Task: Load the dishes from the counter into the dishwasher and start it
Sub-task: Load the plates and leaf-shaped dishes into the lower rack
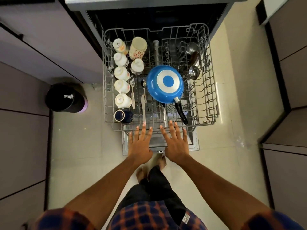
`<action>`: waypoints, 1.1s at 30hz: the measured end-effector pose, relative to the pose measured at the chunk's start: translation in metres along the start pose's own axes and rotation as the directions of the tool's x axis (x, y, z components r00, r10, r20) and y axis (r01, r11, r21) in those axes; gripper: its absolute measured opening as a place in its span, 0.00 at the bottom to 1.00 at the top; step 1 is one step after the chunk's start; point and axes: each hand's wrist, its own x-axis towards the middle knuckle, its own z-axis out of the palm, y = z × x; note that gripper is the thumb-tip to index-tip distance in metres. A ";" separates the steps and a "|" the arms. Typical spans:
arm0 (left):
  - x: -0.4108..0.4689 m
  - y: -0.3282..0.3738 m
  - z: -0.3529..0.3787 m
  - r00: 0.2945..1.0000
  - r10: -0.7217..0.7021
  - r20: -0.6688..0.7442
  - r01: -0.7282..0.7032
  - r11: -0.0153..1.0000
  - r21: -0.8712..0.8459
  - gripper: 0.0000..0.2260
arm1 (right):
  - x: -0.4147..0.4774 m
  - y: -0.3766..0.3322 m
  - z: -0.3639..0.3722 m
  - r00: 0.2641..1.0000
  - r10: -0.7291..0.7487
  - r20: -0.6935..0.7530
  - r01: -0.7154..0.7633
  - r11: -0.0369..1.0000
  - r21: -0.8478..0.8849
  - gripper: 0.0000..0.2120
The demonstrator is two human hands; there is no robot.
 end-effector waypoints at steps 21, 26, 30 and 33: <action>0.016 -0.021 0.043 0.990 0.046 -0.136 -0.035 0.996 0.086 0.50 | 0.020 -0.004 0.027 0.991 0.065 -0.119 -0.059 0.997 0.048 0.51; 0.021 -0.026 0.048 0.963 0.101 -0.248 -0.074 0.991 0.113 0.51 | 0.025 -0.001 0.034 0.981 0.059 -0.187 -0.047 0.997 0.064 0.51; 0.031 -0.024 0.047 0.943 0.106 -0.314 -0.079 0.992 0.098 0.51 | 0.036 0.005 0.032 0.968 0.040 -0.249 -0.023 0.997 0.070 0.49; 0.045 -0.025 0.039 0.938 0.112 -0.327 -0.083 0.991 0.102 0.51 | 0.049 0.008 0.024 0.962 0.032 -0.273 -0.012 0.997 0.072 0.49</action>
